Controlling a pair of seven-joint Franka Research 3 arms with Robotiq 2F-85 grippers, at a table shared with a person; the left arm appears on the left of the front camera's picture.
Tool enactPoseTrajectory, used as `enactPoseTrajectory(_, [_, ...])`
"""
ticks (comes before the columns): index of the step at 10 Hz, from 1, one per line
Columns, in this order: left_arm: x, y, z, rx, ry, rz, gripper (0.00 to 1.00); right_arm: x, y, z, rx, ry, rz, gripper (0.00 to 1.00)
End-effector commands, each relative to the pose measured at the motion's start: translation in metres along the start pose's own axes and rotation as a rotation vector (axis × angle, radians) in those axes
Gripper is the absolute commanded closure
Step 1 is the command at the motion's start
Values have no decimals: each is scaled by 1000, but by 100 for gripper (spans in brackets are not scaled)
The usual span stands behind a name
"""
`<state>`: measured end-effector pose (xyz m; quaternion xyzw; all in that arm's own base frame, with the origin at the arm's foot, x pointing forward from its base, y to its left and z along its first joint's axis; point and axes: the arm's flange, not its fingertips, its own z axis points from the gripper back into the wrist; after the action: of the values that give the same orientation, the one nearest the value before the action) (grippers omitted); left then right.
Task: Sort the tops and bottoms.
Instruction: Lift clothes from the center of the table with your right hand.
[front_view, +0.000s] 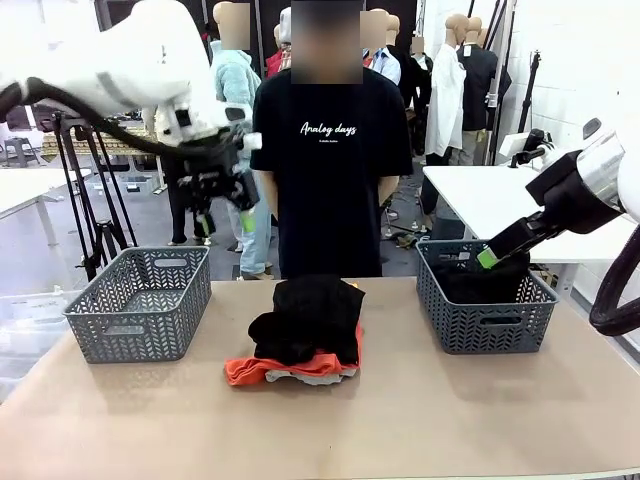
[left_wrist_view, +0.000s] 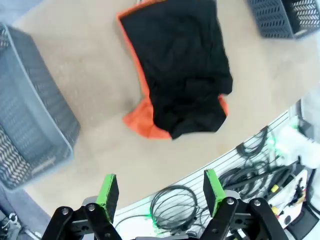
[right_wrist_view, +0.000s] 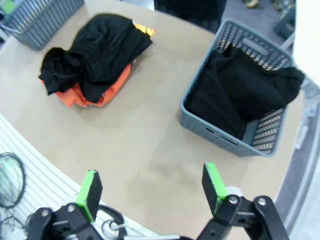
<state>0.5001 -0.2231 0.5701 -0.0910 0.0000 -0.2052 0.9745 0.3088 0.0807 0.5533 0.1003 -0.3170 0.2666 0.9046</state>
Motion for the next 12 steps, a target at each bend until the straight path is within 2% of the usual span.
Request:
enactPoseTrajectory(1, [-38,14,-19,0,-234,37,12,2,0,-2,22,-14,-7,0])
enactPoseTrajectory(2, [0,0,0,0,0,0,12,2,0,-2,22,-14,-7,0])
enactPoseTrajectory(3, [0,0,0,0,0,0,12,2,0,-2,22,-14,-7,0])
enactPoseTrajectory(4, [-29,4,-14,16,-74,23,12,2,0,-2,22,-14,-7,0])
enactPoseTrajectory(5, [-19,-11,-9,79,-86,-109,12,2,0,-2,22,-14,-7,0])
enactPoseTrajectory(8, [-50,10,34,112,-244,-74,12,2,0,-2,22,-14,-7,0])
enactPoseTrajectory(10, [-70,23,52,69,-232,-84,12,2,0,-2,22,-14,-7,0])
enactPoseTrajectory(12, [-75,29,48,67,-192,-101,12,2,0,-2,22,-14,-7,0])
